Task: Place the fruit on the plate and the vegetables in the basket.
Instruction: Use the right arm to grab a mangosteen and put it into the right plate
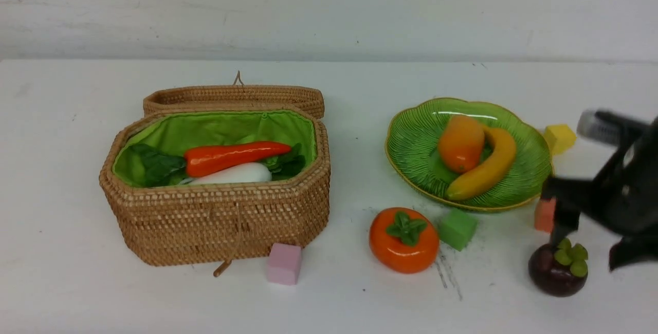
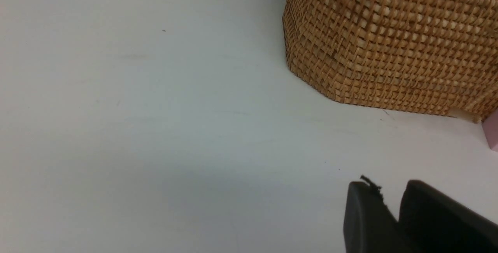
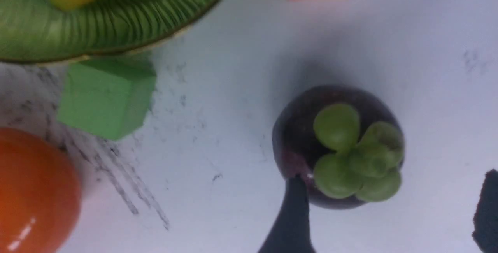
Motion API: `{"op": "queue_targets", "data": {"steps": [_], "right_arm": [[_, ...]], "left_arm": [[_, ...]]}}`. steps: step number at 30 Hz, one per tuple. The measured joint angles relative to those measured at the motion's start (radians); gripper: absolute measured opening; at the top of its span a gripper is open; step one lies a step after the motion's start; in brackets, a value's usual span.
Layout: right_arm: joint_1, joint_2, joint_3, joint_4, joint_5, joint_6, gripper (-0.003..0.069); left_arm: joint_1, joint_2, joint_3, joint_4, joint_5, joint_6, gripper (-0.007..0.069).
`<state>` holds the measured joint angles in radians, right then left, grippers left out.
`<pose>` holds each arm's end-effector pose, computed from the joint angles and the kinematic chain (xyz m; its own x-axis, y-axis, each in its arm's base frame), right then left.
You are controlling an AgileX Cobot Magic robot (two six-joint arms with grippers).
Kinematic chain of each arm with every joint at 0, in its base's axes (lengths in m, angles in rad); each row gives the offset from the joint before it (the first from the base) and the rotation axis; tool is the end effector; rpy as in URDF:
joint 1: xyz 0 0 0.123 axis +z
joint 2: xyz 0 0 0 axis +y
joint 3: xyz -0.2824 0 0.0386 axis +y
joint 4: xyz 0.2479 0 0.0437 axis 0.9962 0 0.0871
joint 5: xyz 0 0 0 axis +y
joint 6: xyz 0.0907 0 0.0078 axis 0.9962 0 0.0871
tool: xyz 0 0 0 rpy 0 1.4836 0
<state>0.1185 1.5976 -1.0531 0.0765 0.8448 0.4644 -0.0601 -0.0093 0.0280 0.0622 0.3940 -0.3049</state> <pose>0.3022 0.0412 0.2256 -0.8984 0.3885 -0.2051 0.3557 0.9172 0.1794 0.0522 -0.0010 0.1689 -0.3180 -0.2262 -0.9207 -0.0417 0.9735 -0.2247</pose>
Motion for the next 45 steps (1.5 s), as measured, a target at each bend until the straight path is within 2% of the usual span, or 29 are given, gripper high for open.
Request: {"op": "queue_targets", "data": {"steps": [3, 6, 14, 21, 24, 28, 32, 35, 39, 45], "right_arm": [[0.005, 0.065, 0.103, 0.01, -0.187, 0.001, 0.0588], [0.005, 0.102, 0.11, 0.01, -0.241, 0.001, 0.0596], [0.006, 0.095, 0.112, 0.006, -0.26, -0.022, 0.0583], [0.006, -0.084, 0.058, 0.01, -0.238, -0.096, 0.0583], [0.006, -0.186, -0.026, 0.069, -0.247, -0.168, 0.0583], [0.023, -0.196, -0.166, 0.196, -0.257, -0.355, 0.0583], [0.067, -0.075, -0.326, 0.304, -0.253, -0.524, 0.0583], [0.088, 0.068, -0.435, 0.334, -0.248, -0.567, 0.0583], [0.093, 0.298, -0.583, 0.34, -0.214, -0.549, 0.0583], [0.093, 0.591, -0.793, 0.347, -0.135, -0.459, 0.0582]], "left_arm": [[0.0, 0.0, 0.0, 0.0, 0.0, 0.0, 0.0137], [0.0, 0.0, 0.0, 0.0, 0.0, 0.0, 0.0142], [0.0, 0.0, 0.0, 0.0, 0.0, 0.0, 0.0148], [0.0, 0.0, 0.0, 0.0, 0.0, 0.0, 0.0154], [0.0, 0.0, 0.0, 0.0, 0.0, 0.0, 0.0154], [0.0, 0.0, 0.0, 0.0, 0.0, 0.0, 0.0157], [0.0, 0.0, 0.0, 0.0, 0.0, 0.0, 0.0162], [0.0, 0.0, 0.0, 0.0, 0.0, 0.0, 0.0165], [0.0, 0.0, 0.0, 0.0, 0.0, 0.0, 0.0169], [0.0, 0.0, 0.0, 0.0, 0.0, 0.0, 0.0176]]}}
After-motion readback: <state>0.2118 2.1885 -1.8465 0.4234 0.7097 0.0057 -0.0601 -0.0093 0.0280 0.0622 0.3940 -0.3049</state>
